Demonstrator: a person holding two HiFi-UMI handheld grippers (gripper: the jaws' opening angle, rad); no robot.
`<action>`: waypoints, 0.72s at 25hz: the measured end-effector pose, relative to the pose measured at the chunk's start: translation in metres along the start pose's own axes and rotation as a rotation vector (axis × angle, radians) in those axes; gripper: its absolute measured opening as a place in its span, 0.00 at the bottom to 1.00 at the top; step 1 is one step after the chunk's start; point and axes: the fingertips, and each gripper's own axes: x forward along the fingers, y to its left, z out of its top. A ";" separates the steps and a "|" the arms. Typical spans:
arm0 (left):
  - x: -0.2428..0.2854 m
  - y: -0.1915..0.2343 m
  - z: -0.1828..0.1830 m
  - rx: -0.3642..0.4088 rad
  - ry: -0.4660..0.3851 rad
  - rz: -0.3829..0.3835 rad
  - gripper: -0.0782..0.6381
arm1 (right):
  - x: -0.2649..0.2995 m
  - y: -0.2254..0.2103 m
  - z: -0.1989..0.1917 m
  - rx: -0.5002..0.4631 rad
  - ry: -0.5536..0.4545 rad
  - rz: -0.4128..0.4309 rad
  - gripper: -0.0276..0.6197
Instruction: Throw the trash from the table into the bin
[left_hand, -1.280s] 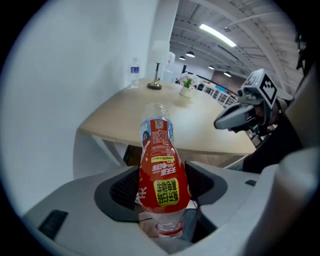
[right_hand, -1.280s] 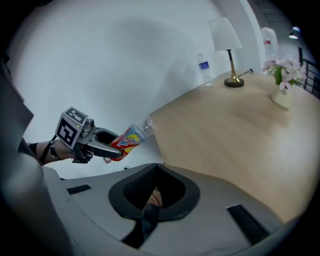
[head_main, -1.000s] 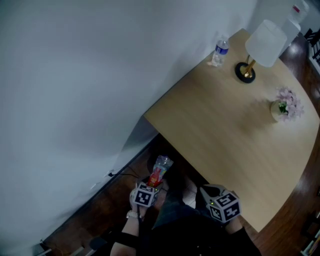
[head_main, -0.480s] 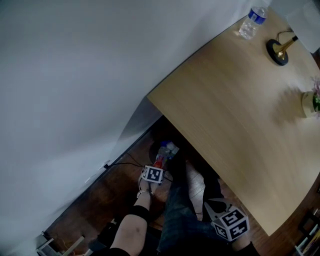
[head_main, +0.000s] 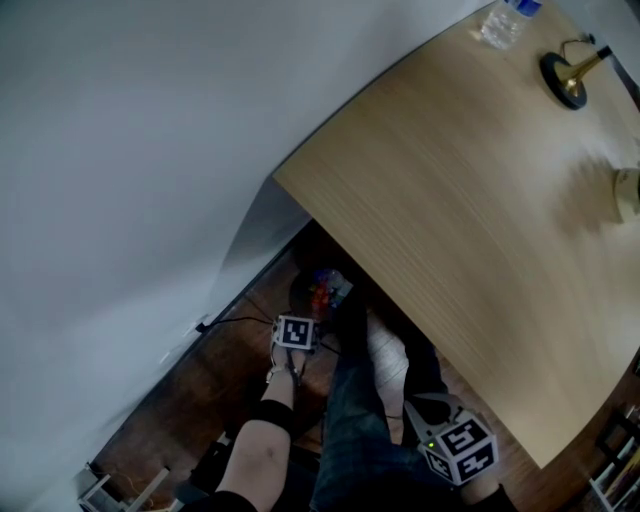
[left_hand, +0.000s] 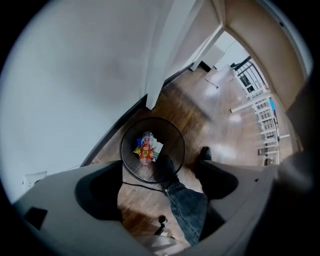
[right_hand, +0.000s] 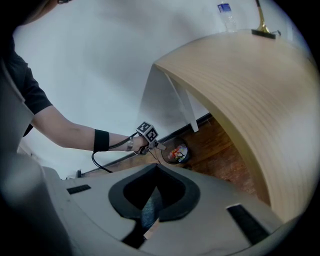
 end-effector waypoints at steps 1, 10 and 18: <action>-0.006 0.003 -0.007 0.017 0.030 0.020 0.78 | 0.000 0.001 0.001 -0.005 -0.004 -0.002 0.05; -0.177 -0.103 0.031 0.292 -0.241 -0.128 0.54 | -0.036 0.012 0.041 -0.037 -0.140 -0.030 0.05; -0.357 -0.260 0.073 0.475 -0.480 -0.306 0.12 | -0.112 -0.001 0.078 -0.021 -0.360 -0.117 0.05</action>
